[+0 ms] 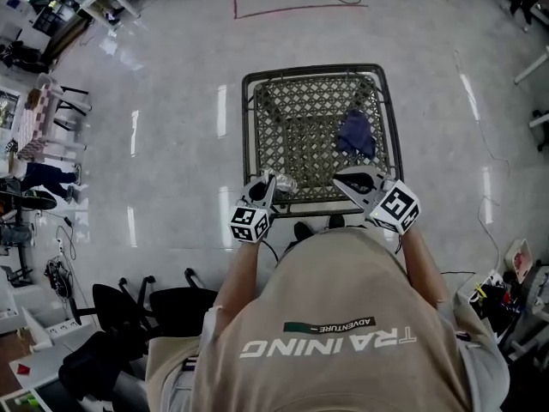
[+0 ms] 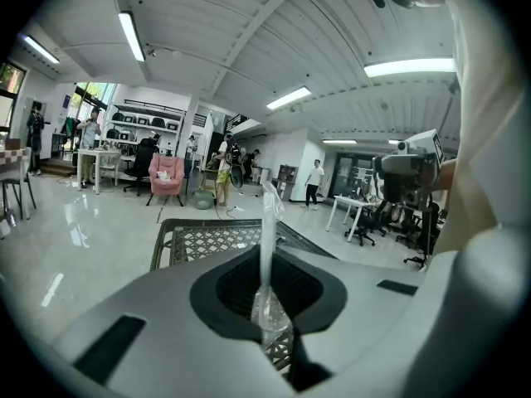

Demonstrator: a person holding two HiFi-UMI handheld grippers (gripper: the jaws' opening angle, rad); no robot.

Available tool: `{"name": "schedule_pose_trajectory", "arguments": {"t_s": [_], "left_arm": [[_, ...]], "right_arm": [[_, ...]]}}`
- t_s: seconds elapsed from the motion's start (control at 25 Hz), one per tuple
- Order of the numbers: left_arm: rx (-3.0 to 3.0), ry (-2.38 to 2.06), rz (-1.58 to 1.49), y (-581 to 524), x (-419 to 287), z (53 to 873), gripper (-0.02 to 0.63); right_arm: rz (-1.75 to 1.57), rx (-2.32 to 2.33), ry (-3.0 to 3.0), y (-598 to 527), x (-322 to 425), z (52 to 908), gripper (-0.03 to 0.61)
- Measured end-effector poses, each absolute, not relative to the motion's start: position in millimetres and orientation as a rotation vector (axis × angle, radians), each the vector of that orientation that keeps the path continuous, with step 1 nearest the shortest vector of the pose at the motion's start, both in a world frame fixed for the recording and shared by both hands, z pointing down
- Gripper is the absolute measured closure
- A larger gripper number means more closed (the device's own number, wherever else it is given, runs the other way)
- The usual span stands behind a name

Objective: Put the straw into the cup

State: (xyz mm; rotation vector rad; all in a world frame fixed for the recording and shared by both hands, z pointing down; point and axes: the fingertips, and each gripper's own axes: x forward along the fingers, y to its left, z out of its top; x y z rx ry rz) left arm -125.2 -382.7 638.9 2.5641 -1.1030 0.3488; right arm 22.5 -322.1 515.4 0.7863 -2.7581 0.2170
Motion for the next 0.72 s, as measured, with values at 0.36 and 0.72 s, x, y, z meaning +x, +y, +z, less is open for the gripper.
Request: {"name": "schedule_pose_trajectory", "arguments": {"t_s": [0.36,0.72], "left_arm": [[2.564,-1.13,0.422,-387.6,-114.1,661.5,0.578],[2.569,-1.106,0.368,-387.8,-106.1,655.1,0.575]], "right_arm": [[0.208,0.774,-2.763,-329.0,25.7,511.8,0.561],[0.238,0.78,-2.785,-339.9,37.7,511.2,0.561]]}}
